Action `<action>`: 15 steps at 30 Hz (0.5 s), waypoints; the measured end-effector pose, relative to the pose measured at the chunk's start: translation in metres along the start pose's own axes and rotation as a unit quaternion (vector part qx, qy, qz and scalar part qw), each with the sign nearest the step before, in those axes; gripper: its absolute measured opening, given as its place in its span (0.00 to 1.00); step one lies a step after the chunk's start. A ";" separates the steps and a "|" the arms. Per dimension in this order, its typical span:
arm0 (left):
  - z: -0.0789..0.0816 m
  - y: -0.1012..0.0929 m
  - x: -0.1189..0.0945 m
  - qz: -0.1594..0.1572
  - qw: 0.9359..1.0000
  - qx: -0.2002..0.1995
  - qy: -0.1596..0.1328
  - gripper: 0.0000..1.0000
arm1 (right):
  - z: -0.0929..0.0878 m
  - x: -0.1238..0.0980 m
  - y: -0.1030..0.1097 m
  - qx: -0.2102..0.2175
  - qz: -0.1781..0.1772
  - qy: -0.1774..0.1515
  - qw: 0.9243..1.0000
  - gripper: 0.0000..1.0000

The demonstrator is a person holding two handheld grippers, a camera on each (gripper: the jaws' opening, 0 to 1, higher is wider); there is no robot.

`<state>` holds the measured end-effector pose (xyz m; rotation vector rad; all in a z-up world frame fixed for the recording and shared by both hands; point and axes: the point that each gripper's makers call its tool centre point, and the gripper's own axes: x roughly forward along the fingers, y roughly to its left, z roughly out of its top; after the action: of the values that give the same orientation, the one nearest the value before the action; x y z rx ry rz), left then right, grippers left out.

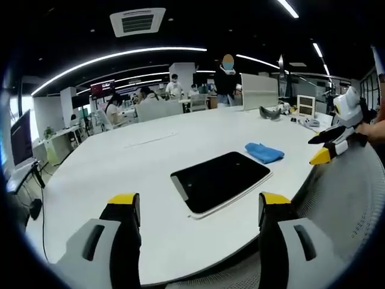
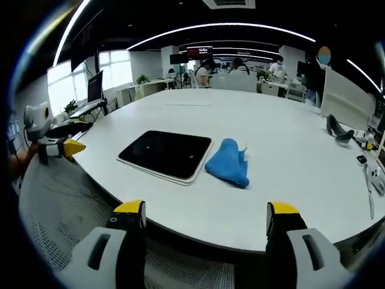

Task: Wipe the mirror surface with the cleaning cloth until all visible marks leave the cleaned area.

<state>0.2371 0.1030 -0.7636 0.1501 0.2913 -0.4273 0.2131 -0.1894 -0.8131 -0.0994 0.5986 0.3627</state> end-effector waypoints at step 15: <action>-0.006 -0.002 0.001 -0.006 1.000 0.001 0.019 0.80 | 0.010 -0.002 -0.003 0.009 -0.011 -0.031 0.999 0.80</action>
<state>0.2354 0.1027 -0.7699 0.1586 0.3284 -0.4361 0.2178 -0.1914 -0.8040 -0.0783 0.5387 0.3372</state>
